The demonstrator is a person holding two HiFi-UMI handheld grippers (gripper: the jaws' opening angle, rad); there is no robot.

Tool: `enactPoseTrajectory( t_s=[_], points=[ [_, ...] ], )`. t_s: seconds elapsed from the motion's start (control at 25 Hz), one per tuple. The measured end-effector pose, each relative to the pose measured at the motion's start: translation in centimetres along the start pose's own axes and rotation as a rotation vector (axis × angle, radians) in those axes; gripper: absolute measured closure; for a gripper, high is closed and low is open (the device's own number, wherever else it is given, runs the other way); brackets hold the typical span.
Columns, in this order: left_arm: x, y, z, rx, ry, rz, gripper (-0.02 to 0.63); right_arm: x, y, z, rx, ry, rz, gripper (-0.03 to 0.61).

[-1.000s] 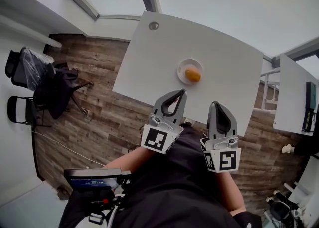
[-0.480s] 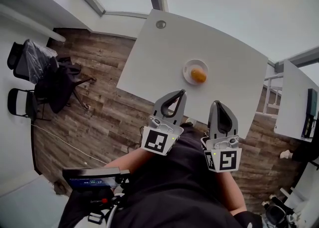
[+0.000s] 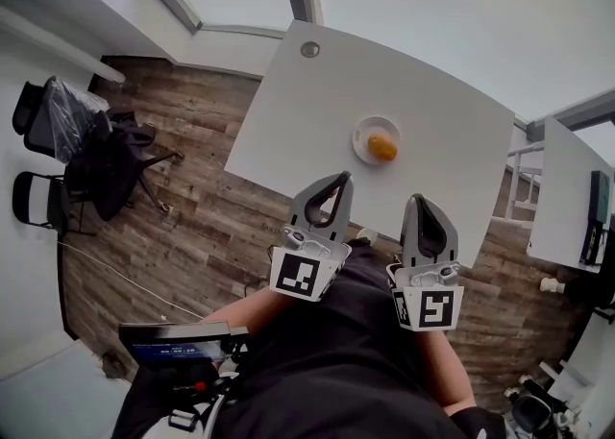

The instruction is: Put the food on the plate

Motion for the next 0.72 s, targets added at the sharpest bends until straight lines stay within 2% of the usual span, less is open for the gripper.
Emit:
enactPoseTrajectory(
  t_s=[0.52, 0.72],
  points=[
    [0.05, 0.45, 0.26, 0.012, -0.014, 0.019, 0.607, -0.38, 0.29, -0.1, -0.021, -0.031, 0.004, 0.581],
    [0.12, 0.92, 0.73, 0.078, -0.037, 0.035, 0.607, -0.5, 0.27, -0.03, -0.011, -0.039, 0.002, 0.581]
  ],
)
Point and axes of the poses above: the fingertips, and each gripper's own axes: x forward along the fingers, z to its right, y out of its top, the point moved 10 cm from there along -x, backward along the fingers, and after that the axes turned 9 degrees about -y, right-handed, at the moved point
